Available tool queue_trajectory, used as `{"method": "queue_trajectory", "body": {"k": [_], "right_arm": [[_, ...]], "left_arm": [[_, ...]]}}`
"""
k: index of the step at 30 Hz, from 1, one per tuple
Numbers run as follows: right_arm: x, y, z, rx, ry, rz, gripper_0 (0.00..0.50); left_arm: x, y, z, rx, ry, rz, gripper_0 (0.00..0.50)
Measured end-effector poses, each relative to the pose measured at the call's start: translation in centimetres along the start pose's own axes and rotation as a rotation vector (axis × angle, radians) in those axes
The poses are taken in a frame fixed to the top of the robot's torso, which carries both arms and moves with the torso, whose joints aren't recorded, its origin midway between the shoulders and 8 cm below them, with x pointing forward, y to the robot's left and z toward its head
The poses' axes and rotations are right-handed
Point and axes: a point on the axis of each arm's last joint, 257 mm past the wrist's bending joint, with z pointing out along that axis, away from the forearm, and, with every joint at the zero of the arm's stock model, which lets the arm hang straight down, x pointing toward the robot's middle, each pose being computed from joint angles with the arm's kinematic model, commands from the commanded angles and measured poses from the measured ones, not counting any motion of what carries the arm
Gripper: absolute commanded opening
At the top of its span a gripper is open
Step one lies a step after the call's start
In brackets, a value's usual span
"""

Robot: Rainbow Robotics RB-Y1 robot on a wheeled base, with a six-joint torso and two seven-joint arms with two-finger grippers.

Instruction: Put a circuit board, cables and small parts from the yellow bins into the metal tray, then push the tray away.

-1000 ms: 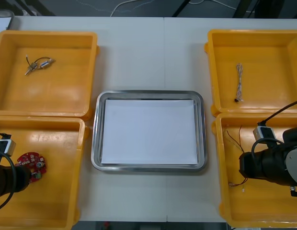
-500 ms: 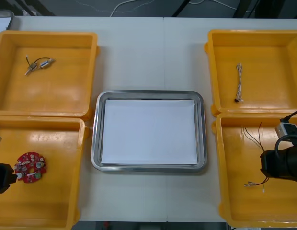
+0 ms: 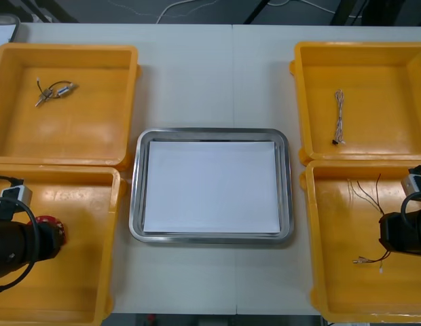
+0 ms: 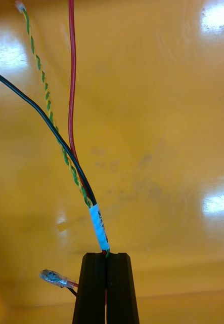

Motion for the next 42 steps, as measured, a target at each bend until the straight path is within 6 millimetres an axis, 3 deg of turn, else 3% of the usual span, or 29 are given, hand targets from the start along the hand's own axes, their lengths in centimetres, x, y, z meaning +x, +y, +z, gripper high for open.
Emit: {"method": "queue_trajectory", "body": {"k": [2, 4, 5, 7, 10, 13, 26, 32, 42], "right_arm": [[0.1, -0.1, 0.1, -0.002, 0.006, 0.003, 0.002], [0.3, -0.2, 0.3, -0.004, 0.013, 0.008, 0.037], [0.3, -0.2, 0.3, -0.004, 0.015, 0.010, 0.102], [0.4, -0.3, 0.4, -0.003, 0.018, 0.011, 0.319], [0.5, -0.3, 0.5, -0.003, 0.021, 0.013, 0.466], [0.6, -0.4, 0.5, -0.002, 0.024, 0.014, 0.498], [-0.3, -0.5, 0.3, -0.014, -0.010, 0.016, 0.500], [-0.2, -1.0, 0.6, -0.011, -0.004, -0.218, 0.500], [-0.9, -3.2, 2.1, -0.013, -0.013, -0.362, 0.500]], "left_arm": [[-0.4, -0.2, 0.3, 0.009, -0.019, -0.005, 0.500], [-0.7, -0.1, 0.7, 0.011, -0.033, -0.006, 0.500], [-0.8, -0.1, 0.8, 0.012, -0.038, -0.008, 0.500], [-1.0, 0.0, 1.2, 0.013, -0.048, -0.011, 0.500], [-1.3, 0.4, 1.7, 0.006, -0.063, -0.012, 0.500], [-1.2, 0.6, 1.9, 0.004, -0.067, -0.015, 0.500], [0.7, 1.6, 2.4, 0.008, -0.073, 0.022, 0.500], [1.0, 2.1, 2.5, -0.009, -0.073, 0.031, 0.488], [1.1, 2.0, 2.7, -0.018, -0.082, 0.027, 0.456]]}}
